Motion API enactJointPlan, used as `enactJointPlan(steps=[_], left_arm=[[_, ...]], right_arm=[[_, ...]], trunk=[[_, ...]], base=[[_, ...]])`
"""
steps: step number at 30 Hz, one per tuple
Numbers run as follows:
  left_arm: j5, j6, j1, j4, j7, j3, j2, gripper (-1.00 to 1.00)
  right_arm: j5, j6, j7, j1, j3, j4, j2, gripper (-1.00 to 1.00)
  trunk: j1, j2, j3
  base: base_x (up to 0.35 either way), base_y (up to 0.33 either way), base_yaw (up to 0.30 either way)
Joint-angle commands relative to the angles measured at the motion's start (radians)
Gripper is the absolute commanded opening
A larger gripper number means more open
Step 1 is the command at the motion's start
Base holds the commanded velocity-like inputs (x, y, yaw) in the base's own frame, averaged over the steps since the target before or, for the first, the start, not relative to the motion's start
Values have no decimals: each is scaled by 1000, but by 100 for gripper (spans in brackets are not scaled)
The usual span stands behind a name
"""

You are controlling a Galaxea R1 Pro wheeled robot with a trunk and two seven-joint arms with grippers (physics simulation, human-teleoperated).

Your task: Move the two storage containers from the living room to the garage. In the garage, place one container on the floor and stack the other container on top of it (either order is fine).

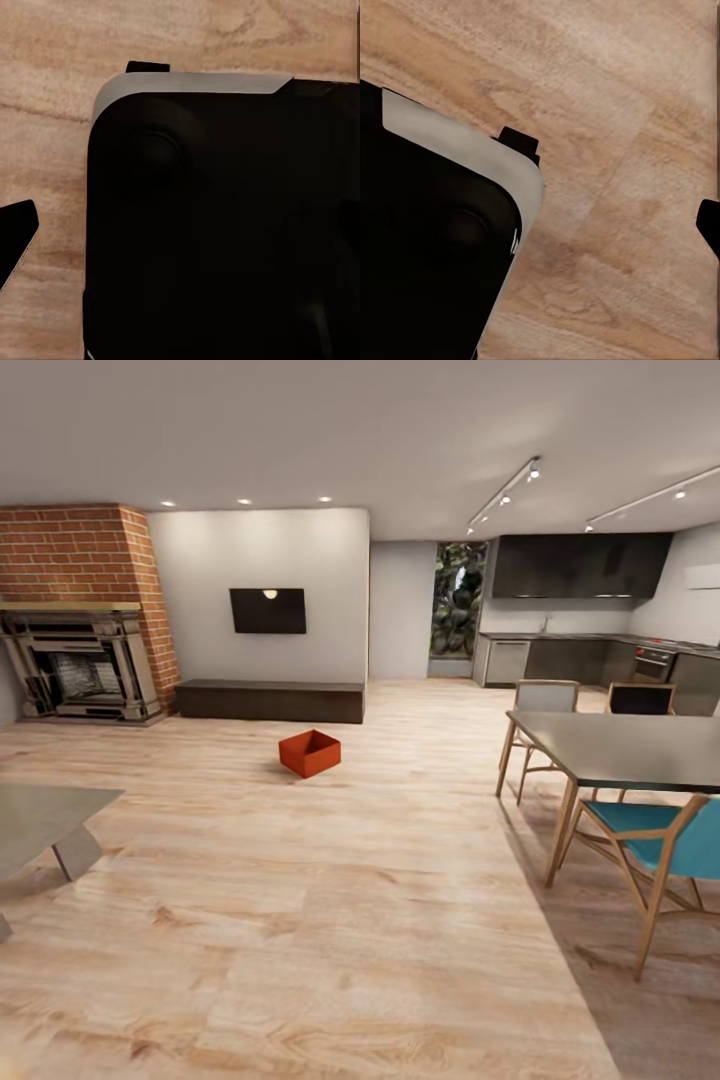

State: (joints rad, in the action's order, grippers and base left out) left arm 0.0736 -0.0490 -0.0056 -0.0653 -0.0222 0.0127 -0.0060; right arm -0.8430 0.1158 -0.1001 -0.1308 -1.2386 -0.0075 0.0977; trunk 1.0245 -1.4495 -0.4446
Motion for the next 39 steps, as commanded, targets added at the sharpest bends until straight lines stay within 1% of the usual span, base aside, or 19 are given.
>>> enactJointPlan(steps=[1, 25, 39], left_arm=[[8, -3, -1, 1, -2, 1, 0, 100], [8, -3, -1, 1, -1, 1, 0, 100], [8, -3, -1, 1, -2, 1, 0, 100]], right_arm=[[-11, 2, -4, 0, -7, 0, 0, 100], [-11, 4, -3, -1, -2, 0, -1, 100], [-11, 4, -4, 0, -7, 0, -1, 100]], trunk=[[1, 0, -1], [1, 0, -1], [1, 0, -1]], base=[[319, 0, 0], [319, 0, 0], [319, 0, 0]])
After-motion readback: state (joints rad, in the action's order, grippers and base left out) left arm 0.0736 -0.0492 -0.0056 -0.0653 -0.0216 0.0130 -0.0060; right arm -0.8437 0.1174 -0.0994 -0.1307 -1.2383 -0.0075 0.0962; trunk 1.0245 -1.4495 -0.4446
